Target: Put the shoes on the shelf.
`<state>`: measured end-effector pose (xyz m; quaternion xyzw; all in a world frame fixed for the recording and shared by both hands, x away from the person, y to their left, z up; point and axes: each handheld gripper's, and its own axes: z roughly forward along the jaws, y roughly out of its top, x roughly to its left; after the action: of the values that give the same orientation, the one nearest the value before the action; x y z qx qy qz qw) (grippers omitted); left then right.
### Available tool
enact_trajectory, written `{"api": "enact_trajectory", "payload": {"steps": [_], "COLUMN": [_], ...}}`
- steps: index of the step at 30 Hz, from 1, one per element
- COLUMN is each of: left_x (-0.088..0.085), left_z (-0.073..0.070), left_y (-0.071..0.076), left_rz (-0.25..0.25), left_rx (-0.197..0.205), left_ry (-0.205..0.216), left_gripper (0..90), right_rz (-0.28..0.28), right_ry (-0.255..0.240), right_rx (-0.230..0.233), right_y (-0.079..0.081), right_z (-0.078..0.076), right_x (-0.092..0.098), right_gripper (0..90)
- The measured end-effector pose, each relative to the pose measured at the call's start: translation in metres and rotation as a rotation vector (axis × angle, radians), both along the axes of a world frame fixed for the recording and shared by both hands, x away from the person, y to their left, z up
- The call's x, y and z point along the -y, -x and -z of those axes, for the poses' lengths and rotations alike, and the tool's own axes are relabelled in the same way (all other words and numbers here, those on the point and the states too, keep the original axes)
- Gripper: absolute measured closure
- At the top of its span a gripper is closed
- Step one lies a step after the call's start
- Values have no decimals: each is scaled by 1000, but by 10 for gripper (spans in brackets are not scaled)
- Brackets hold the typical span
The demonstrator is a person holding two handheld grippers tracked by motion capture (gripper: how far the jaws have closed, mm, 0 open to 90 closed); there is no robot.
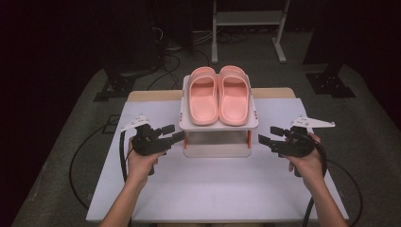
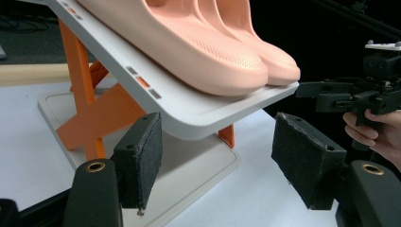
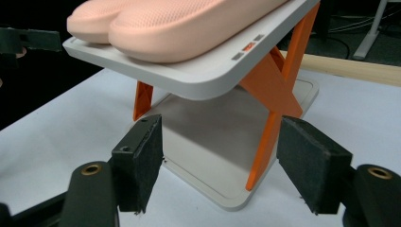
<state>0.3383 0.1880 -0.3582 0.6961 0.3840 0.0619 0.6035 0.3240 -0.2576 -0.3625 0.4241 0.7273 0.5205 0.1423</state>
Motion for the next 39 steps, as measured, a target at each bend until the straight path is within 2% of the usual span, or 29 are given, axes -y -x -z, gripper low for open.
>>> {"api": "enact_trajectory", "payload": {"steps": [15, 31, 39], "left_x": [0, 0, -1], "left_z": [19, 37, 51], "left_y": [3, 6, 12], "left_rz": [9, 11, 3], "left_rx": [-19, -41, -54], "left_ry": [-9, 5, 47], "left_gripper": [306, 283, 252], "right_rz": [6, 12, 21], "right_ry": [-4, 5, 3], "right_rx": [-20, -44, -55], "right_y": [5, 10, 16], "right_z": [19, 39, 52], "right_x": [5, 12, 15], "right_gripper": [307, 303, 302]}}
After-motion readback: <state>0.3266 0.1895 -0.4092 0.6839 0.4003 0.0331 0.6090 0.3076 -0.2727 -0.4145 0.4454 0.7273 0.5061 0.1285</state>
